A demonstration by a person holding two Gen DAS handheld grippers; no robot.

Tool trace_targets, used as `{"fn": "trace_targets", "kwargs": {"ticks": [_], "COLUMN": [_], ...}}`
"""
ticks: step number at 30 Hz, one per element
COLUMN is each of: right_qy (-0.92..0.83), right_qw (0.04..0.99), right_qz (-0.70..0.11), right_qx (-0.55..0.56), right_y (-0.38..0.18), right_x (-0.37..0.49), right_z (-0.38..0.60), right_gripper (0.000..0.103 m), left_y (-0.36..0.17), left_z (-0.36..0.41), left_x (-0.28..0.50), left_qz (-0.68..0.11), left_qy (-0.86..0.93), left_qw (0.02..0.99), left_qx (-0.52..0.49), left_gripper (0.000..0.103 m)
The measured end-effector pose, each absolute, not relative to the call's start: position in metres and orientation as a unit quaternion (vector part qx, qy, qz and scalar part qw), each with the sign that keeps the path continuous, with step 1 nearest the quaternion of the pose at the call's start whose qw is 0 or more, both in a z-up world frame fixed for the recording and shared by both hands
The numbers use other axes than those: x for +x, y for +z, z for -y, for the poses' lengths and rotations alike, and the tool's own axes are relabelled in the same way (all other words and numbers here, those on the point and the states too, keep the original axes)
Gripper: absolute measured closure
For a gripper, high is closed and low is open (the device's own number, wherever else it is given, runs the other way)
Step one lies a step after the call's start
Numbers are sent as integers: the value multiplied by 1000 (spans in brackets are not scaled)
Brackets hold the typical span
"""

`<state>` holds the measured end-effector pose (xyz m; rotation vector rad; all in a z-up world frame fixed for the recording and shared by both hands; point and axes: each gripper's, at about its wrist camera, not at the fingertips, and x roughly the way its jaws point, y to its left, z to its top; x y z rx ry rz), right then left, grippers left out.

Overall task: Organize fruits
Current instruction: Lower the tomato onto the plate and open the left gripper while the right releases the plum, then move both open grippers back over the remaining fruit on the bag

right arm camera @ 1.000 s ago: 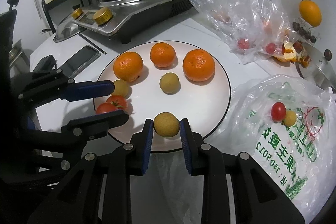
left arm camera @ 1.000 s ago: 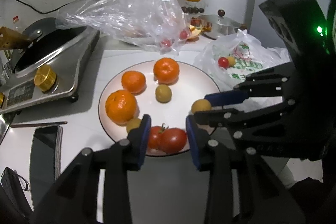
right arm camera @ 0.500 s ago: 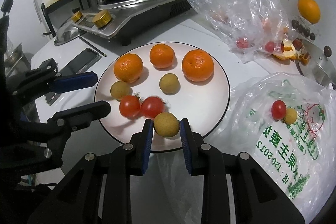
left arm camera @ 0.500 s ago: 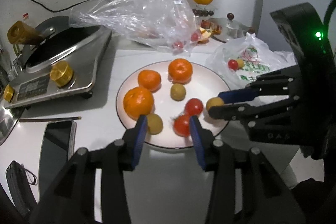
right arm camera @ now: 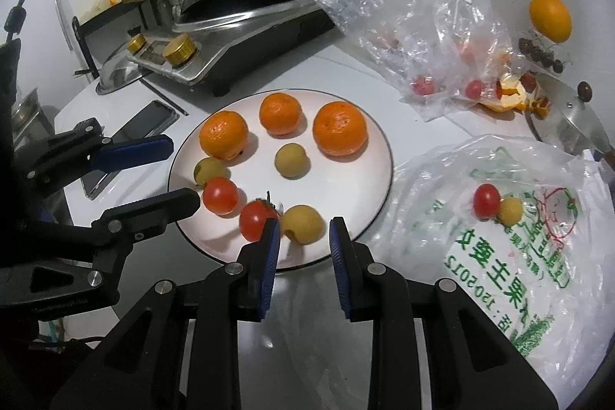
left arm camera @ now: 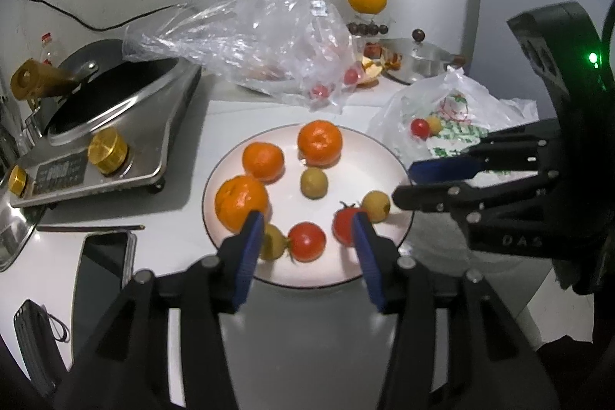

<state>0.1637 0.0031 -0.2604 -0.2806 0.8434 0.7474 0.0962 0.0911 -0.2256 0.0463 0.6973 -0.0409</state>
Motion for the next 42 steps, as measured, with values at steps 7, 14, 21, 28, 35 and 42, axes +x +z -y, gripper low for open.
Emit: {"fn": "trace_targets", "kwargs": {"ticks": [7,14,21,28,35,42], "right_qy": [343,336,330,325,319,314], "right_qw": [845,851,857,862,866,869], "right_qz": [-391,-385,-380,-376,-373,-373], "right_qx": [-125,-118,-110,-101,-91,-83], "right_y": [-253,-248,-245,-242,-241,-243], "right_x": [166,167,169,171,176,182], "right_z": [14,31,48,65,84,100], "right_gripper": [75,75,75,75,75,75], "left_y": [-221,-217,-214,-211,-210,-210], "left_z": [-79,-65,-50,-36,-22,-8], "left_x": [100,103,107,113,121,130], "left_qz": [-339,-338,-337,-338,-339,-342], "left_qy": [-23,-27,-30,-33,-37,-42], "left_qw": [940,940,940,939,938,937], "left_qx": [28,35,42,48,53,59], "left_gripper": [54,54,54,54,54,54]}}
